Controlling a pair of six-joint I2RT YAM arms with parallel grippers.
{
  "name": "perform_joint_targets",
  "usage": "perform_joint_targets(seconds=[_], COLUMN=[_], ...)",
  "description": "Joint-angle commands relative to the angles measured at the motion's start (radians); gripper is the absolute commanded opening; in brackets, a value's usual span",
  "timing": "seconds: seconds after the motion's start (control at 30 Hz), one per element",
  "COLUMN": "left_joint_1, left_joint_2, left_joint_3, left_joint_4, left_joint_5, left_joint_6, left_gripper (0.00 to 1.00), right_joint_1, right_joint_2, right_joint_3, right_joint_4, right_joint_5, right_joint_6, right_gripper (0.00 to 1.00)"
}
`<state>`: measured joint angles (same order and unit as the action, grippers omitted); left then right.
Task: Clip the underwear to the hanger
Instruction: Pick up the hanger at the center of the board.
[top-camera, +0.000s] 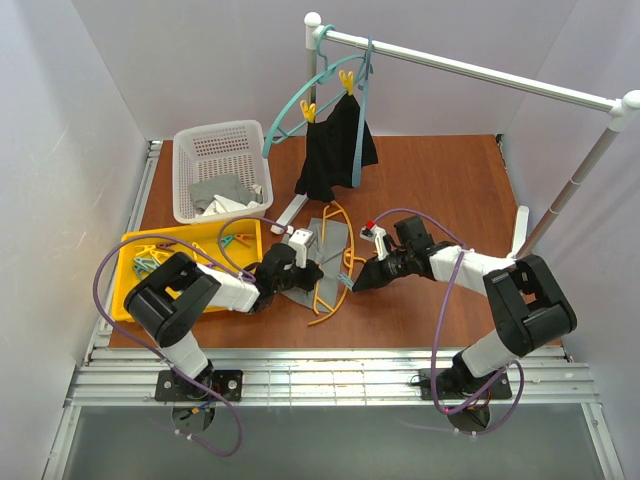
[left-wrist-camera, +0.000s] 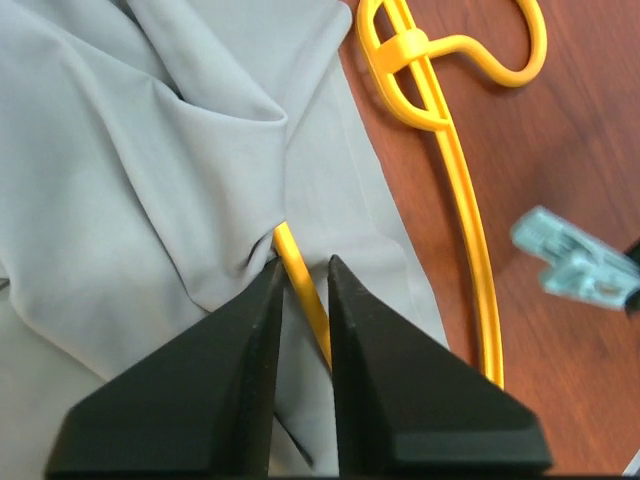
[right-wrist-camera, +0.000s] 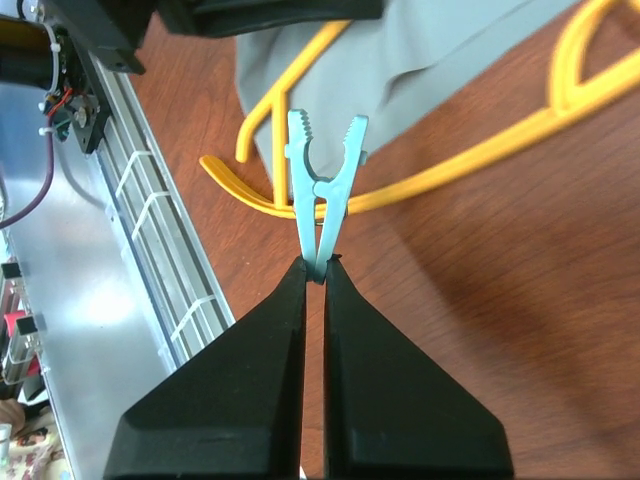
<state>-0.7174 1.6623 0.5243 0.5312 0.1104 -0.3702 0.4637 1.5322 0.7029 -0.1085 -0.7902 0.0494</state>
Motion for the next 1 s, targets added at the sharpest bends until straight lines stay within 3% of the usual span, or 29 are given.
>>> perform_joint_targets(seconds=[0.0, 0.23, 0.5, 0.97], left_joint_1=[-0.007, -0.008, -0.024, -0.045], left_joint_2=[0.021, -0.029, -0.093, -0.156], left_joint_3=[0.019, 0.039, 0.046, 0.029], left_joint_4=[-0.040, -0.062, -0.083, -0.062], left_joint_5=[-0.031, -0.052, -0.054, -0.015], left_joint_6=[0.016, 0.022, 0.004, -0.064], left_gripper=[0.13, 0.02, 0.01, 0.00], right_joint_1=[0.021, 0.070, 0.095, 0.128], right_joint_2=[-0.023, -0.012, 0.048, 0.143], right_joint_3=[-0.013, -0.003, 0.014, 0.023], right_joint_4=[0.003, -0.023, 0.006, 0.202], right_joint_5=[-0.027, -0.018, -0.058, -0.165], right_joint_6=[-0.009, -0.017, -0.005, 0.101], right_gripper=[0.01, 0.01, 0.01, 0.01])
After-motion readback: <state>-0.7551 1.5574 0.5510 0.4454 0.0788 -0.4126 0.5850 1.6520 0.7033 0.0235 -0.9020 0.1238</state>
